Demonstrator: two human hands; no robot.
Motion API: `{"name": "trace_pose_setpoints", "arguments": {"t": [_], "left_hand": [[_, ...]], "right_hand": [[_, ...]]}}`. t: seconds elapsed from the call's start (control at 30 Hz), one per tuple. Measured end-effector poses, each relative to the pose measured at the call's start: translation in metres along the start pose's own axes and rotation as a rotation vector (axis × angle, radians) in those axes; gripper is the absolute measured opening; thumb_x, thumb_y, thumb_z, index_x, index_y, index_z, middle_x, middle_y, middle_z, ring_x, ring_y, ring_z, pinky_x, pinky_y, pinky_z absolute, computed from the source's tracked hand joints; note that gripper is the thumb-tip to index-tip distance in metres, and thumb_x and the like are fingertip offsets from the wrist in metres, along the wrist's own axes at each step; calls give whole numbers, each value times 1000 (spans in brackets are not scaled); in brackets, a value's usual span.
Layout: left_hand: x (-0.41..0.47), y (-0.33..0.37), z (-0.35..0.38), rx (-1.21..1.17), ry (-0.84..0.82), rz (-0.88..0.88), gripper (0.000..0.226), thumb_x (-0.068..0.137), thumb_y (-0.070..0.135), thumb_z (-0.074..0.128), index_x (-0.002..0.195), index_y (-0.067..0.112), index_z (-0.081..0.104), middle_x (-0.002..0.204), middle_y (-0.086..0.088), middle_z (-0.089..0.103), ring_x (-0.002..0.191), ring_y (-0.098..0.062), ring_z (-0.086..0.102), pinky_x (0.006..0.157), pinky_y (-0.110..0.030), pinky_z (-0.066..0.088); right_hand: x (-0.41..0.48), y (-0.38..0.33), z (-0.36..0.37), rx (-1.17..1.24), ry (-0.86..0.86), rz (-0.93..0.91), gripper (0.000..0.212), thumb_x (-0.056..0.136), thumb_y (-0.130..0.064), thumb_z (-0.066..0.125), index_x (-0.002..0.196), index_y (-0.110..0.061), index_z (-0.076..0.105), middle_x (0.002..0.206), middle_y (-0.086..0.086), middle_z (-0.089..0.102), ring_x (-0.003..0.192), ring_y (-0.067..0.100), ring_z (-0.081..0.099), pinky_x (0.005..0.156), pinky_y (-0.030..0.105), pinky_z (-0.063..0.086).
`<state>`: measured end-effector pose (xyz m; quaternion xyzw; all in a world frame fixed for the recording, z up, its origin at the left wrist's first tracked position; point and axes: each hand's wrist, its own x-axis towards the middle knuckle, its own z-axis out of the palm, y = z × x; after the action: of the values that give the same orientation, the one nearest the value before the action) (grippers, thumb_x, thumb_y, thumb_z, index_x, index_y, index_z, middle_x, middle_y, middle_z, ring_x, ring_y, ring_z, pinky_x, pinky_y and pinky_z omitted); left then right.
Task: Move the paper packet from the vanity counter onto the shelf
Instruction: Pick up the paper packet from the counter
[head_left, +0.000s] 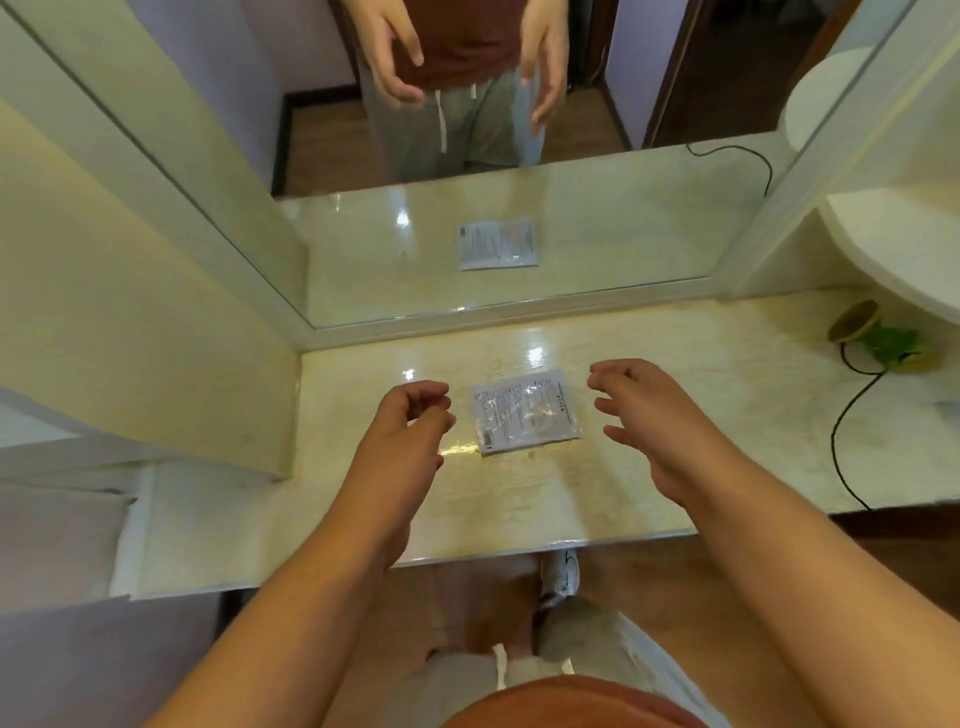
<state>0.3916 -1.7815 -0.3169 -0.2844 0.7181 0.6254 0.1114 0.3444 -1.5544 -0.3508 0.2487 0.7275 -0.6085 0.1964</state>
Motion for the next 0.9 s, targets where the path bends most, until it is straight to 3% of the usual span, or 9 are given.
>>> {"name": "trace_pose_setpoints", "arguments": {"t": [0.1,0.17,0.33,0.47,0.63,0.73,0.9], "left_hand": [[19,6,21,4,-5,-13,27,94,18,56,110,37,66,115,16,68,94,7,67,78,-31,51],[28,8,32,13,-4,-28,27,93,20,57,110,39,65,117,16,67,103,1,64,79,-31,51],[40,11,41,55,2,-91,26,93,22,57,110,41,65,119,16,67,110,-4,61,98,-43,51],[56,16,41,98,-13,-112,25,94,23,57,109,40,64,123,14,65,111,-5,60,104,-47,49],[69,16,43,122,-33,-127,24,95,23,56,110,39,64,125,12,64,114,-8,59,106,-49,47],[79,15,44,133,-45,-141,24,96,21,55,110,38,66,123,13,65,113,-7,60,106,-47,48],[93,13,46,141,-57,-156,27,94,21,55,114,35,68,126,11,65,116,-9,60,104,-45,49]], "right_hand": [[30,-2,-1,-69,-31,-5,20,94,-31,59,112,-29,65,119,-12,63,115,15,59,103,44,48],[47,1,-1,-129,-56,-1,30,94,-32,58,123,-26,63,123,-8,63,114,16,59,98,40,48],[77,19,2,-265,-105,62,41,96,-26,57,137,-18,58,129,-1,60,102,11,57,87,33,41],[93,36,14,-413,-112,70,57,95,-26,60,148,-12,46,147,12,52,125,26,55,90,32,41],[100,47,34,-508,-78,142,76,90,-27,67,155,-6,34,153,20,44,131,36,53,103,39,46],[104,48,43,-485,-90,212,76,89,-29,68,153,-8,34,152,19,41,132,37,50,106,46,46],[108,50,54,-494,-159,288,58,93,-26,63,146,-10,50,152,15,43,133,32,50,110,44,43]]}}
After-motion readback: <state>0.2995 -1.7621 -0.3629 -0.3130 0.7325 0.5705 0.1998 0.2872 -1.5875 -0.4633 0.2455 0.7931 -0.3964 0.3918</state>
